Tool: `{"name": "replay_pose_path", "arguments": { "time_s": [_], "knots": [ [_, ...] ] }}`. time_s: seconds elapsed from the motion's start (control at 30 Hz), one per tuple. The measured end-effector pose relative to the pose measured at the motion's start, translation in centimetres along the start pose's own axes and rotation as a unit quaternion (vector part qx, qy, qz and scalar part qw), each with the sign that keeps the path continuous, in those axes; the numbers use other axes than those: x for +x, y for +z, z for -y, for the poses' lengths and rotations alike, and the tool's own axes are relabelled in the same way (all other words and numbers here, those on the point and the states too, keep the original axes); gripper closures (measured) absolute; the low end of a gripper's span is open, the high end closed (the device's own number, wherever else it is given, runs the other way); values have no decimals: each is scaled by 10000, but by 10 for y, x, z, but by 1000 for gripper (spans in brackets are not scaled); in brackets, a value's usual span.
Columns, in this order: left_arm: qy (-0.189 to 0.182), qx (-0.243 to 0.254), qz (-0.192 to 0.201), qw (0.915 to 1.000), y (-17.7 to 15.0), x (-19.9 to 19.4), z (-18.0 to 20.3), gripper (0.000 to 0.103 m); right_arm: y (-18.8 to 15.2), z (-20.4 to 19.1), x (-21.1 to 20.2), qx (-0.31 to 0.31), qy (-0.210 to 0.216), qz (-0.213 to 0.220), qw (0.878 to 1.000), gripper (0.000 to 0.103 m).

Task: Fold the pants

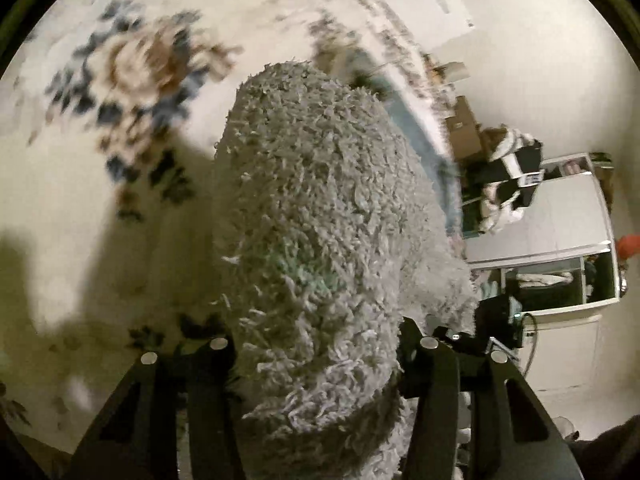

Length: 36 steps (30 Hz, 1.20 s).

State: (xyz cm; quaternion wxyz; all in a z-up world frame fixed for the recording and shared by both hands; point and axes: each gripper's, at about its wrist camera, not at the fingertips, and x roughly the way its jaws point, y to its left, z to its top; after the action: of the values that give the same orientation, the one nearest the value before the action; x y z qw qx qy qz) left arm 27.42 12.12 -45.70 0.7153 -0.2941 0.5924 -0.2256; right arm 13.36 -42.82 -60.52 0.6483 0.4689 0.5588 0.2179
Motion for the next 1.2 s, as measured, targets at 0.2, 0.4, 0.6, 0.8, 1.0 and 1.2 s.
{"name": "replay_pose_path", "arguments": {
  "time_s": [0.2,0.4,0.6,0.8,1.0,1.2],
  "knots": [
    [-248,309,107,9992,28,-28,65,57,-6,-24,-73,-30,180,328,9993,53],
    [-508,441,146,9976,93,-16,123,56,28,-73,-145,-131,123,811,9965,53],
    [-393,328,163,9986,171,47,144,56,107,-89,-175,-170,-89,1099,9938,52],
    [606,383,-224,9972,215,126,122,56,190,-54,-131,-54,-867,792,9931,52],
    [958,468,-327,9938,216,141,99,52,199,-17,-108,214,-1437,440,9884,28],
    [1011,513,-335,9930,209,130,101,51,186,-12,-144,528,-1243,777,9878,16]
  ]
}}
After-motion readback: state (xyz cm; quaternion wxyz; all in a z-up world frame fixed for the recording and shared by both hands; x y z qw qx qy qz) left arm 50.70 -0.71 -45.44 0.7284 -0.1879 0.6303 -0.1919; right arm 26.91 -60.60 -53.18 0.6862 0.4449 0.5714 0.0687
